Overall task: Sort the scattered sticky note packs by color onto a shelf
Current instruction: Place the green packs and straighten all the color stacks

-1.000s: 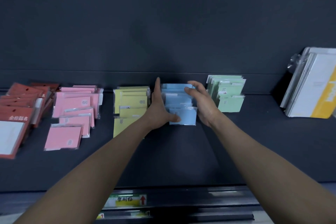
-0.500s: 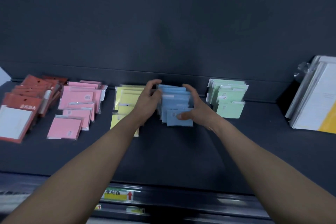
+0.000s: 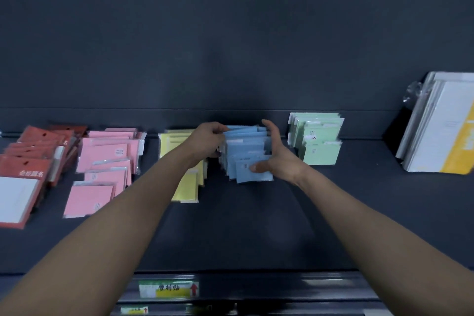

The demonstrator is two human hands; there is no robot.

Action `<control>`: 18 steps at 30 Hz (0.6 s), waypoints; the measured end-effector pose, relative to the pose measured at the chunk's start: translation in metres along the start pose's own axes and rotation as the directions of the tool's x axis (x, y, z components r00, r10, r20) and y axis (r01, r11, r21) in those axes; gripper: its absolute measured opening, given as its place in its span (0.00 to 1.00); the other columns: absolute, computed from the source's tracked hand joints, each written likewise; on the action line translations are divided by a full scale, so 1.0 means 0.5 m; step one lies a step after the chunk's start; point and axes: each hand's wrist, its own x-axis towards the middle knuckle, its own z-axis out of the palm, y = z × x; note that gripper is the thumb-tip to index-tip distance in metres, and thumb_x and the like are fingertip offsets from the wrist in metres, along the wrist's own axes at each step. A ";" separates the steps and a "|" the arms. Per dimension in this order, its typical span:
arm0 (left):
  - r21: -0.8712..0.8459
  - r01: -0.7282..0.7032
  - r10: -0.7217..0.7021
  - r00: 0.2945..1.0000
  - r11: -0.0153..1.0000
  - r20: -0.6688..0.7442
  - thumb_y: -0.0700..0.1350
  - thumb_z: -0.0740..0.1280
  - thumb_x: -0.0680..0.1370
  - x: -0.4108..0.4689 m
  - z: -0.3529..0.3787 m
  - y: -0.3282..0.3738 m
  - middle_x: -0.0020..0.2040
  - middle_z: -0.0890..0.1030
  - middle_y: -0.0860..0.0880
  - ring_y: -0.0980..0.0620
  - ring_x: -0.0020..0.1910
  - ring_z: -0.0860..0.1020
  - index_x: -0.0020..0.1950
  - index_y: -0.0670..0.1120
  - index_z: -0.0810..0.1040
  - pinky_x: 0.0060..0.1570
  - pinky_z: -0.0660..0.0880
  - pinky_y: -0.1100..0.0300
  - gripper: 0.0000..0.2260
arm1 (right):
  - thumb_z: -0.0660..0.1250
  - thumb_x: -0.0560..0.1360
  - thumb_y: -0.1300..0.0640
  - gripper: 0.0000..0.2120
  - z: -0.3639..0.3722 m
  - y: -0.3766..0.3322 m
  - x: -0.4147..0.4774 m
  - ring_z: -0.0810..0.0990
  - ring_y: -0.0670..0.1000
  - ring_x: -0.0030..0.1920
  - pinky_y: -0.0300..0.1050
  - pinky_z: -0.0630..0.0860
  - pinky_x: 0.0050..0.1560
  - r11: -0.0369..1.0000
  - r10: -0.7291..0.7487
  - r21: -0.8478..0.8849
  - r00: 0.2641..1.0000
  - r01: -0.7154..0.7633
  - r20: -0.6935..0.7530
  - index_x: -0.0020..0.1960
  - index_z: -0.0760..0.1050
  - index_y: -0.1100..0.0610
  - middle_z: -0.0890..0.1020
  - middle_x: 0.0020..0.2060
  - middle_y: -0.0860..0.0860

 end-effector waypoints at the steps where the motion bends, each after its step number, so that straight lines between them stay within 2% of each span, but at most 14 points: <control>1: 0.035 -0.010 0.010 1.000 0.999 0.021 0.34 0.60 0.78 0.001 -0.002 0.000 0.52 0.77 0.44 0.47 0.52 0.77 0.60 0.40 0.74 0.53 0.78 0.47 0.12 | 0.72 0.68 0.74 0.52 0.001 -0.003 -0.001 0.74 0.43 0.52 0.39 0.77 0.52 1.000 0.005 0.001 1.000 -0.005 -0.006 0.75 0.44 0.45 0.66 0.58 0.42; 3: 0.082 -0.045 0.042 0.999 0.996 0.030 0.30 0.61 0.76 0.005 -0.004 -0.005 0.48 0.74 0.46 0.46 0.51 0.76 0.61 0.39 0.73 0.53 0.78 0.47 0.14 | 0.71 0.68 0.75 0.50 0.005 -0.007 -0.002 0.75 0.45 0.53 0.40 0.77 0.53 1.000 0.012 0.003 1.000 -0.012 -0.023 0.75 0.45 0.47 0.67 0.55 0.38; 5: 0.080 -0.084 0.084 0.996 0.993 0.012 0.29 0.62 0.75 0.008 -0.006 -0.008 0.46 0.73 0.46 0.45 0.48 0.75 0.58 0.38 0.74 0.52 0.78 0.46 0.13 | 0.71 0.68 0.74 0.47 0.008 -0.008 -0.006 0.75 0.46 0.54 0.40 0.76 0.54 1.000 0.015 -0.015 0.998 -0.016 -0.057 0.73 0.47 0.47 0.68 0.55 0.40; 8: 0.070 -0.138 0.139 0.990 0.988 -0.021 0.29 0.68 0.72 0.019 -0.016 -0.008 0.44 0.74 0.43 0.47 0.40 0.76 0.47 0.40 0.74 0.46 0.78 0.46 0.09 | 0.73 0.69 0.69 0.42 0.013 -0.009 -0.013 0.71 0.43 0.51 0.38 0.73 0.51 0.996 0.017 -0.083 0.989 -0.029 -0.145 0.69 0.52 0.45 0.65 0.59 0.45; 10: 0.064 -0.159 0.161 0.987 0.985 -0.025 0.30 0.71 0.70 0.029 -0.024 -0.009 0.41 0.74 0.44 0.47 0.38 0.75 0.40 0.43 0.71 0.44 0.79 0.46 0.12 | 0.72 0.69 0.69 0.38 0.016 -0.003 -0.016 0.72 0.41 0.46 0.35 0.74 0.45 0.997 0.011 -0.074 0.981 -0.026 -0.195 0.66 0.55 0.46 0.67 0.55 0.46; 12: 0.044 -0.166 0.166 0.986 0.985 0.010 0.31 0.71 0.70 0.037 -0.032 -0.013 0.40 0.73 0.45 0.46 0.39 0.75 0.39 0.44 0.70 0.45 0.79 0.46 0.13 | 0.72 0.69 0.71 0.35 0.016 0.000 -0.017 0.73 0.43 0.42 0.32 0.75 0.38 0.999 0.017 -0.042 0.974 -0.027 -0.228 0.64 0.56 0.49 0.70 0.49 0.46; 13: 0.021 -0.163 0.163 0.986 0.986 0.035 0.31 0.71 0.71 0.041 -0.035 -0.016 0.42 0.73 0.44 0.46 0.40 0.75 0.39 0.44 0.70 0.44 0.79 0.48 0.12 | 0.72 0.69 0.71 0.36 0.015 0.001 -0.017 0.74 0.45 0.42 0.32 0.75 0.37 0.999 0.021 -0.042 0.971 -0.032 -0.239 0.65 0.56 0.49 0.70 0.49 0.46; 14: -0.009 -0.158 0.158 0.985 0.987 0.064 0.31 0.69 0.72 0.045 -0.038 -0.019 0.44 0.73 0.43 0.47 0.40 0.75 0.40 0.43 0.70 0.43 0.80 0.51 0.11 | 0.72 0.69 0.70 0.38 0.015 -0.002 -0.017 0.74 0.46 0.46 0.32 0.74 0.39 0.998 0.025 -0.048 0.970 -0.038 -0.242 0.67 0.55 0.49 0.69 0.52 0.46; 16: -0.064 -0.148 0.155 0.981 0.987 0.118 0.31 0.66 0.74 0.048 -0.041 -0.022 0.46 0.74 0.42 0.49 0.41 0.76 0.41 0.43 0.69 0.39 0.80 0.59 0.10 | 0.73 0.69 0.68 0.46 0.015 -0.007 -0.013 0.70 0.48 0.57 0.35 0.71 0.50 0.996 0.045 -0.065 0.975 -0.061 -0.219 0.74 0.49 0.47 0.63 0.61 0.45; 18: -0.107 -0.145 0.160 0.975 0.984 0.156 0.31 0.64 0.76 0.049 -0.041 -0.025 0.44 0.74 0.44 0.51 0.41 0.76 0.41 0.44 0.69 0.38 0.80 0.62 0.09 | 0.75 0.68 0.65 0.51 0.018 -0.008 -0.006 0.66 0.48 0.63 0.39 0.66 0.59 0.994 0.073 -0.067 0.980 -0.087 -0.187 0.76 0.46 0.44 0.60 0.66 0.44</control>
